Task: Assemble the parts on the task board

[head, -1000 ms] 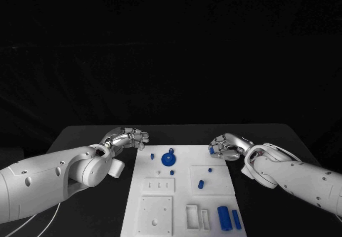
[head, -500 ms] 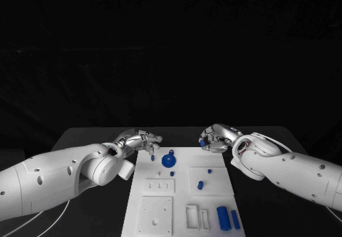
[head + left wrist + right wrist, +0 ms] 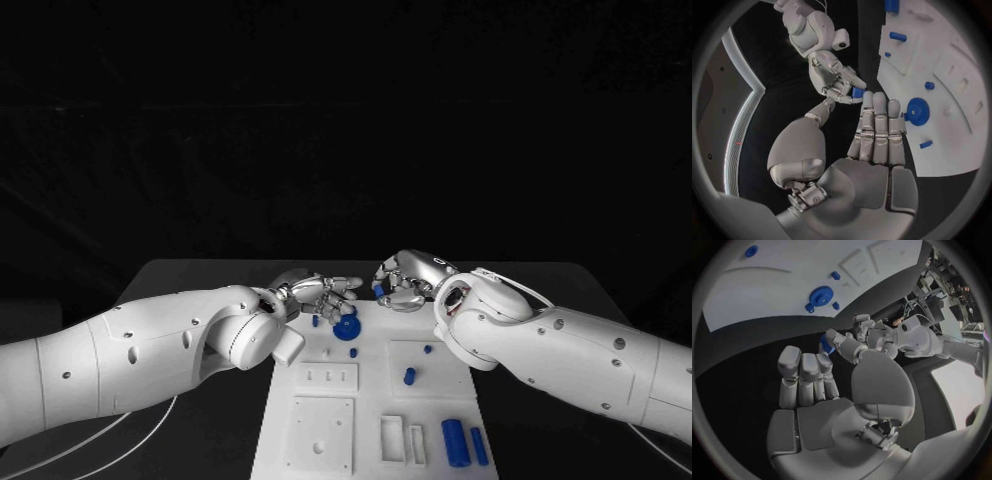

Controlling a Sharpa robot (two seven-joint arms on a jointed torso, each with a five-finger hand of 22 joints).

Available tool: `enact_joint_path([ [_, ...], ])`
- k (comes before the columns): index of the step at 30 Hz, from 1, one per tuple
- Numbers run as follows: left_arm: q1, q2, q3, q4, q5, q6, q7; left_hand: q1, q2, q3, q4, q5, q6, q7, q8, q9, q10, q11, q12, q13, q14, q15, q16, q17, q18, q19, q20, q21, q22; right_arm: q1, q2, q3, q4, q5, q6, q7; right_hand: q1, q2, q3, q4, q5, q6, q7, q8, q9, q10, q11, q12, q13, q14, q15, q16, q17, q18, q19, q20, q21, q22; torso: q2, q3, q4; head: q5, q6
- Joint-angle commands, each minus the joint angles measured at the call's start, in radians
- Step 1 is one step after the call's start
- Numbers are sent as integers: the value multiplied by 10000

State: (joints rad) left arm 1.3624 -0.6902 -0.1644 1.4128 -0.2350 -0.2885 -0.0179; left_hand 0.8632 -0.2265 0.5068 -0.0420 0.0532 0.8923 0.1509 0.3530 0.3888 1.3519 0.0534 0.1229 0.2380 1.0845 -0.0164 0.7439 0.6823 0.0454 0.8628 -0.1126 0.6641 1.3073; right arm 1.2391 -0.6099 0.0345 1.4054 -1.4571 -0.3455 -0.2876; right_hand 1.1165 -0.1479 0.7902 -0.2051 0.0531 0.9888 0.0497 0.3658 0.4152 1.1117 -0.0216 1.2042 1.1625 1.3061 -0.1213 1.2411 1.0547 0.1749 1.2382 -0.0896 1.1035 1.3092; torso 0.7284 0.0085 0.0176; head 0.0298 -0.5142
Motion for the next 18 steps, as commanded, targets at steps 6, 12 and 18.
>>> enact_joint_path([
  [6,24,87,6,0,-140,-473,-529,104,-51,68,175,-34,-28,-32,20,33,-72,-4,-69,77,-73,31,-44,-42,66,-119,0,-51,135,10,291,-17,233,-783,175,-613,21,-111,104,-4,96,522,398,40,148,82,4,6,17,32,-65,-72,-20,869,88,26,-7,38,-26,-8,4,42,-5],
  [12,24,128,6,57,-199,-405,-590,171,30,36,196,-32,65,-73,91,72,-48,-22,-62,133,-58,31,-25,-50,80,-127,7,-28,146,10,411,-45,338,-939,205,-658,14,-129,144,-2,124,534,396,38,145,94,2,4,17,40,-65,-79,-26,869,95,35,-10,36,-15,-5,9,64,-18],
  [18,24,159,7,38,-304,-325,-677,306,154,-59,119,-26,153,-121,159,111,-7,-48,-47,209,-51,29,-6,-64,89,-141,11,-2,154,10,508,-66,360,-1005,219,-699,6,-138,166,2,140,540,395,36,142,107,1,7,23,45,-66,-83,-30,869,98,41,-13,35,-12,-15,26,75,-30],
])
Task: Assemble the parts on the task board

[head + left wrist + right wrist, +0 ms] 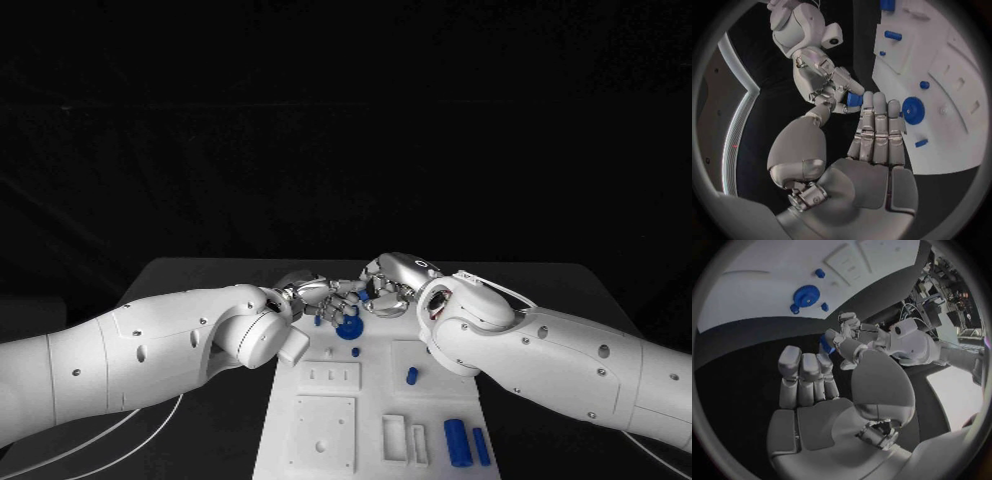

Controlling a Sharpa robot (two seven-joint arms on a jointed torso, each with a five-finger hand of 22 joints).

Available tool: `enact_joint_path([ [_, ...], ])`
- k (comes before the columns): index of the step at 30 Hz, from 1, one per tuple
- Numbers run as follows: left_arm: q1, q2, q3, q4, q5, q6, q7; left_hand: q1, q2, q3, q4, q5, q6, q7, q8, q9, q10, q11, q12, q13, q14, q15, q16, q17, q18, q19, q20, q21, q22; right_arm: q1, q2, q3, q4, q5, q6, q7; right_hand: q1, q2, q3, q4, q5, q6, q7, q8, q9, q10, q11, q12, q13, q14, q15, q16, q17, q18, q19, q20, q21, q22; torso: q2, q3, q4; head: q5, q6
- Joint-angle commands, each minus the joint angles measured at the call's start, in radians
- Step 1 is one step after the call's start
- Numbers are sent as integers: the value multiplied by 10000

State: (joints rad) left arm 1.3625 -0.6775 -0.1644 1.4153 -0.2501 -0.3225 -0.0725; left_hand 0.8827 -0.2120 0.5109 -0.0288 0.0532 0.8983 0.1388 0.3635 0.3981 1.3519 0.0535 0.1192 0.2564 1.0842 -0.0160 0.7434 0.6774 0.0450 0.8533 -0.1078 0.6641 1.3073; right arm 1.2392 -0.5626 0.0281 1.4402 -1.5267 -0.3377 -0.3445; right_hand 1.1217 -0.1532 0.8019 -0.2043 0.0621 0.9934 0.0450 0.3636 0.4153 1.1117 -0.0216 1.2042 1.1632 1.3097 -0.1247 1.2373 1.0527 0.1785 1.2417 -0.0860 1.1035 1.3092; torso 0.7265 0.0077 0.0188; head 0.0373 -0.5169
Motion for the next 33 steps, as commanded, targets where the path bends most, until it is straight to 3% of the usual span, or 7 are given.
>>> enact_joint_path([
  [1,23,37,7,13,-153,32,-140,134,45,-127,-34,-25,125,-16,74,29,19,-61,2,44,-40,22,7,-17,93,-46,-37,4,155,10,40,-3,12,-314,143,-134,-46,-86,51,-6,51,494,442,57,142,109,0,8,18,9,-31,-45,-10,833,63,6,-13,35,6,-3,15,-1,-5],
  [11,23,30,6,14,-209,43,-140,308,332,-338,-212,-23,295,-103,165,77,152,-137,56,207,-10,2,46,-54,102,-47,-52,34,138,9,135,-35,21,-336,236,-124,-52,-93,71,-3,66,499,441,55,139,101,0,-4,7,13,-32,-50,-14,833,66,11,-15,34,2,-2,-3,11,-1],
  [25,23,108,6,-19,-204,-51,-72,588,853,-533,-595,-14,409,-148,180,81,225,-177,53,377,23,-21,100,-106,88,-42,-71,57,111,9,328,-265,-95,-336,388,-137,-63,-108,97,-4,99,506,440,52,135,103,-1,-12,3,17,-31,-57,-20,833,70,20,-19,33,5,-6,-1,2,2],
  [33,23,133,6,4,-209,42,-160,773,1134,-580,-899,-10,581,-213,222,91,357,-239,83,497,56,-38,149,-136,72,-25,-88,76,95,8,392,-291,-81,-336,407,-158,-69,-110,104,-2,111,510,439,52,134,111,-1,-9,8,19,-31,-59,-22,833,71,24,-20,32,14,-4,2,9,-13],
])
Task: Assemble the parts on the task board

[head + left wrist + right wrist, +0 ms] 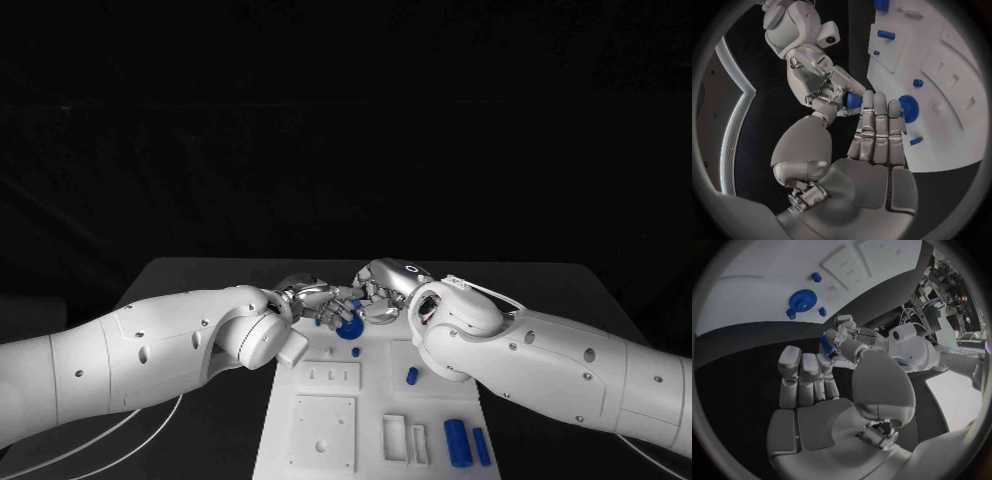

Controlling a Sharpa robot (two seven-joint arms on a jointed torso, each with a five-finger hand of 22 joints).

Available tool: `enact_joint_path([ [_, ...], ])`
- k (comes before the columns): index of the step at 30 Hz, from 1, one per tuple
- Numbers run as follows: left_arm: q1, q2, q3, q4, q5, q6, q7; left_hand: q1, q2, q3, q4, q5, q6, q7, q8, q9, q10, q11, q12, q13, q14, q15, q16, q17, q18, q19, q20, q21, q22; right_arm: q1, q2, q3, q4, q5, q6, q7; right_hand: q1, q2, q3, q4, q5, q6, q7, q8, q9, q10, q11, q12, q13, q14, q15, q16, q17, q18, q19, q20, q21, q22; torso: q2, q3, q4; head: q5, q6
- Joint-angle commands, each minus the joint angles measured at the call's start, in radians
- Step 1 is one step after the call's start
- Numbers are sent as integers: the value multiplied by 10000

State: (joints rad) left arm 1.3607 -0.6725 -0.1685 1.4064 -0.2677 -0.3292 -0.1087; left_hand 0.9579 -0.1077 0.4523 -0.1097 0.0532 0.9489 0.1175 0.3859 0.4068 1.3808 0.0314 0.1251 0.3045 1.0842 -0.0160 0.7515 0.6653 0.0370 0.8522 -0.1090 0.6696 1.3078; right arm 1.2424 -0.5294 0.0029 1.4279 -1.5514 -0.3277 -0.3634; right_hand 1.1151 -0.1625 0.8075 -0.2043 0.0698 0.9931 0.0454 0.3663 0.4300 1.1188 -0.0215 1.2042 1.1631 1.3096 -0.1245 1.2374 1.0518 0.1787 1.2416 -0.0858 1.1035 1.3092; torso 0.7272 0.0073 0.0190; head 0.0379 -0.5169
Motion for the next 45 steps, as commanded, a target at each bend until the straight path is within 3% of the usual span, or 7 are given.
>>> enact_joint_path([
  [1,41,86,47,92,-57,123,175,48,114,1,-139,-9,90,-5,-3,3,78,-22,23,30,58,-40,74,-19,148,-12,-78,24,89,-25,60,-39,43,-89,292,17,-4,-17,49,-2,35,513,436,25,-13,48,-2,-3,15,21,-34,-60,-14,831,72,22,-20,32,7,1,0,6,-19],
  [7,40,136,46,51,-386,129,-93,209,180,2,-476,44,266,-67,29,9,225,-86,56,144,111,-67,145,-38,127,8,-99,46,77,-25,58,-40,70,-117,282,-1,-10,-20,59,-3,57,518,436,24,-15,45,-2,-10,9,24,-34,-63,-17,831,74,27,-22,31,7,5,-1,6,-27],
  [16,40,163,45,14,-429,124,-180,144,115,9,-533,98,398,-115,51,28,320,-131,88,220,167,-101,217,-36,111,40,-127,63,64,-25,57,-40,85,-117,350,-14,-19,-29,73,-8,99,528,434,25,-16,61,-4,-4,19,29,-35,-66,-20,831,78,32,-23,31,6,7,-8,17,-39],
  [23,40,157,45,39,-431,181,-183,310,608,265,-907,976,458,-119,-19,59,335,-131,49,345,144,-106,286,-75,57,29,-145,92,59,-25,47,-46,54,-119,390,-58,-25,-33,82,-13,130,535,432,25,-18,64,-5,-6,18,32,-36,-68,-23,831,82,36,-24,31,4,9,-8,20,-46],
  [26,40,143,45,41,-431,202,-164,401,854,405,-1069,1105,492,-131,-30,77,355,-139,43,389,131,-104,302,-93,42,18,-146,105,62,-25,35,-47,30,-134,385,-79,-27,-33,84,-14,136,537,432,25,-18,57,-6,-13,11,33,-37,-68,-23,831,83,37,-24,31,2,7,-7,11,-39],
  [31,39,91,45,45,-432,224,-172,675,994,1184,-1027,616,612,-182,-22,117,439,-169,50,463,147,-102,331,-130,13,35,-144,112,40,-25,-1,-48,18,-147,405,-100,-29,-35,86,-15,142,538,431,25,-18,62,-6,-10,15,33,-37,-69,-23,831,83,37,-24,31,5,-2,-2,-2,-61],
  [45,38,48,45,52,-544,287,-211,378,960,1574,-938,616,869,-278,82,287,674,-270,123,639,193,-134,450,-146,-16,44,-177,207,79,-25,-11,-48,47,-145,453,-96,-35,-37,91,-18,156,541,430,24,-19,66,-7,-11,16,35,-37,-71,-25,831,85,41,-25,31,13,-3,-1,-8,-64],
])
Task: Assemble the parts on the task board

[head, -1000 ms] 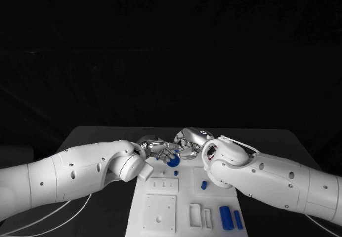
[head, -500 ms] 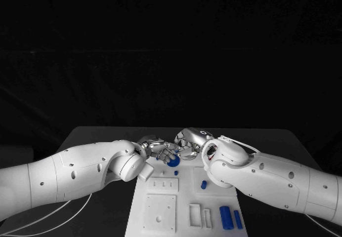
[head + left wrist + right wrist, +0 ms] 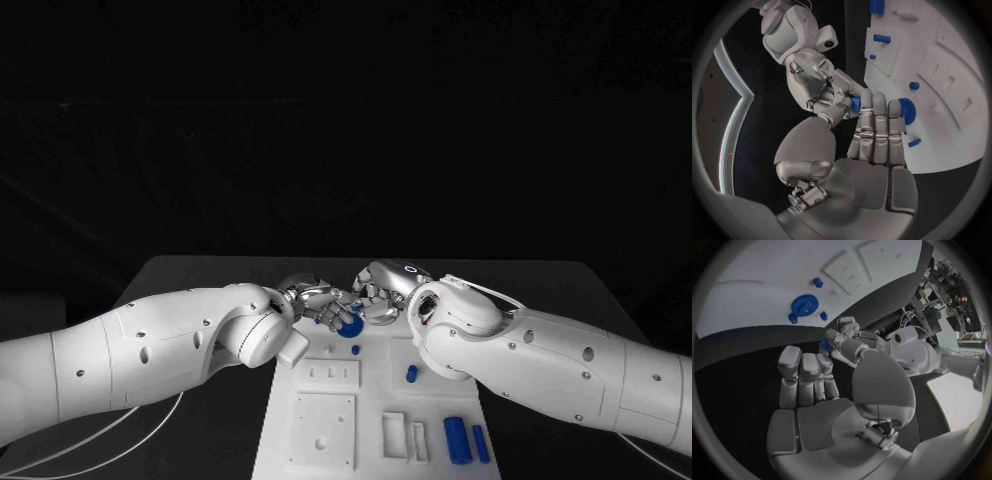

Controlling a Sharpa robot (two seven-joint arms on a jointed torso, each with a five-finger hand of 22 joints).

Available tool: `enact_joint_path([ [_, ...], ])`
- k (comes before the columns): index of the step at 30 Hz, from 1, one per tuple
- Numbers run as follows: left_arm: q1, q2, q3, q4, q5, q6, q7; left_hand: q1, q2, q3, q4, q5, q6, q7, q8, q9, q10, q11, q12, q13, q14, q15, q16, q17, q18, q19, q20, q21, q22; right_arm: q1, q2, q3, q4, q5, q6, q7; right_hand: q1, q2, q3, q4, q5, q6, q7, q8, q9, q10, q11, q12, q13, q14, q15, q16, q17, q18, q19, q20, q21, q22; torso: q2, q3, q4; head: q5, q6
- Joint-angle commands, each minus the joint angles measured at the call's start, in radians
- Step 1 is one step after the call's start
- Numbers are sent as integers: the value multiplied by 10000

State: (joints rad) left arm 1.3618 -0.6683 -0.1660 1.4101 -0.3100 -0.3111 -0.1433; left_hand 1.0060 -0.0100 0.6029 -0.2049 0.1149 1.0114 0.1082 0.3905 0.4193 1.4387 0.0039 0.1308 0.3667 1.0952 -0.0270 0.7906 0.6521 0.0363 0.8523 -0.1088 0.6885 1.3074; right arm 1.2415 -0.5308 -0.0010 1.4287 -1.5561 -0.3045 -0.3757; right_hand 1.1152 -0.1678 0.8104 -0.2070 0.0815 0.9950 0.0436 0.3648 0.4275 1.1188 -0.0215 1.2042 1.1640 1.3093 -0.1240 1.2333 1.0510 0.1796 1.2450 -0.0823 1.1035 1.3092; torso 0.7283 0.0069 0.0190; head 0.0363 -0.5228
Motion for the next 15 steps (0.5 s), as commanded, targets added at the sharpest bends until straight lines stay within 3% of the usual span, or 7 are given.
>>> enact_joint_path([
  [1,26,5,21,15,-147,130,122,-113,-22,73,13,-13,254,-190,41,170,104,0,70,25,88,-27,66,-13,-9,44,-181,23,84,-16,4,-10,40,-98,219,23,-37,16,62,9,41,522,448,39,6,61,-7,-16,2,38,-42,-31,-17,822,51,6,-26,31,2,3,2,5,-7],
  [10,26,19,21,-1,-499,176,-74,-207,-31,139,-17,-43,425,-270,120,315,288,-92,177,168,224,-114,249,39,6,143,-253,149,124,-16,-1,-10,69,-97,212,2,-43,14,64,8,47,525,448,38,5,66,-7,-15,5,39,-42,-33,-19,822,52,8,-27,31,0,9,-1,10,-18],
  [15,25,31,21,-20,-606,76,-71,-395,-1,87,-25,317,767,-432,320,620,587,-290,593,465,473,-314,747,245,14,344,-407,428,202,-17,3,-11,77,-35,250,53,-64,-25,66,2,96,524,449,32,0,34,-7,-50,-26,40,-42,-40,-23,822,53,14,-31,31,0,13,-11,15,-33],
])
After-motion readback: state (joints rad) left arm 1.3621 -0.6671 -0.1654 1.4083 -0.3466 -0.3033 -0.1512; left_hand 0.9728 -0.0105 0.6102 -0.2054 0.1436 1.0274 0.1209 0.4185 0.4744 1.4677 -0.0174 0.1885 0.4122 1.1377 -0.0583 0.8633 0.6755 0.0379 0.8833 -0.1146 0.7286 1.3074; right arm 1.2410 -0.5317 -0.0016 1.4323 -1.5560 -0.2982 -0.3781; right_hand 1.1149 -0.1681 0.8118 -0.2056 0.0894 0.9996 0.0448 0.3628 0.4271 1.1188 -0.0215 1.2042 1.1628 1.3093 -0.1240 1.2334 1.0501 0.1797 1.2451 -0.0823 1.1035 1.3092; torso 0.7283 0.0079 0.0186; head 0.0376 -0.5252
